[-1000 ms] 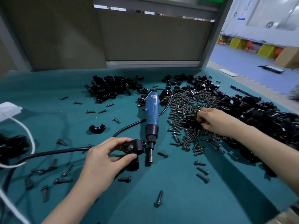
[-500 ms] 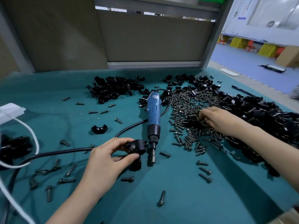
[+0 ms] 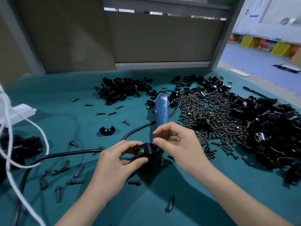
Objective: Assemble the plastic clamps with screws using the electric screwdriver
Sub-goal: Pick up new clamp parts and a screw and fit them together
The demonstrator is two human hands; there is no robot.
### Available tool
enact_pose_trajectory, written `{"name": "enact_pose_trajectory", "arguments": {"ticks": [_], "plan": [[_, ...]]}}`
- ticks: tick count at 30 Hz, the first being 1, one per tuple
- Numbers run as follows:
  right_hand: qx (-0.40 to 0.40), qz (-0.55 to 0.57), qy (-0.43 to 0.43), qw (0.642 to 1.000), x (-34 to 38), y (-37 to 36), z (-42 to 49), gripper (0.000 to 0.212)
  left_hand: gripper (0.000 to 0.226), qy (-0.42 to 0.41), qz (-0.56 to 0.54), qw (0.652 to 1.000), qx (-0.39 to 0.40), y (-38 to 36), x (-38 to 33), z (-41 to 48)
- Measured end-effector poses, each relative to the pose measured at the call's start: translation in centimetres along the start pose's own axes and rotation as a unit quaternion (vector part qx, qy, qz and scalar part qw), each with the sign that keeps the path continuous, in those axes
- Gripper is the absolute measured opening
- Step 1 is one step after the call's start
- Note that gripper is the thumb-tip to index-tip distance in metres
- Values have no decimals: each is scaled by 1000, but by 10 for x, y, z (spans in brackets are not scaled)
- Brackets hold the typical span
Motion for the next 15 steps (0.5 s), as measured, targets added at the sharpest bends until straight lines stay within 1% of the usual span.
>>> {"name": "enact_pose_trajectory", "arguments": {"ticks": [2,4,6,8,10,12,15], "plan": [[-23,-71,61,995,1,0,-3,23,40,2,-5,1000,-2,0,1,1],[-41,-129,134,982,2,-1,-7,12,33,0,-15,1000,-9,1,0,1],[-40,-141,160,976,1,0,-9,8,31,1,-15,1000,-10,1,0,1],[-36,-122,134,983,1,1,-8,7,32,-1,-14,1000,-11,1,-1,1],[-19,-105,76,991,3,3,-5,10,33,2,-16,1000,-10,0,-2,0],[6,-114,33,993,7,4,-1,16,35,1,-13,1000,-7,0,-2,0],[23,-142,3,990,14,6,6,25,41,-7,1,1000,6,0,-4,-1]]}}
Point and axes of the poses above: each hand's wrist, its own z-axis towards the middle knuckle, its own y-axis out of the back of the hand, x = y × z, the point moved 3 cm from there along z, towards the middle knuckle, and after that the axes turned 14 degrees about -y, right-handed, at the moved point
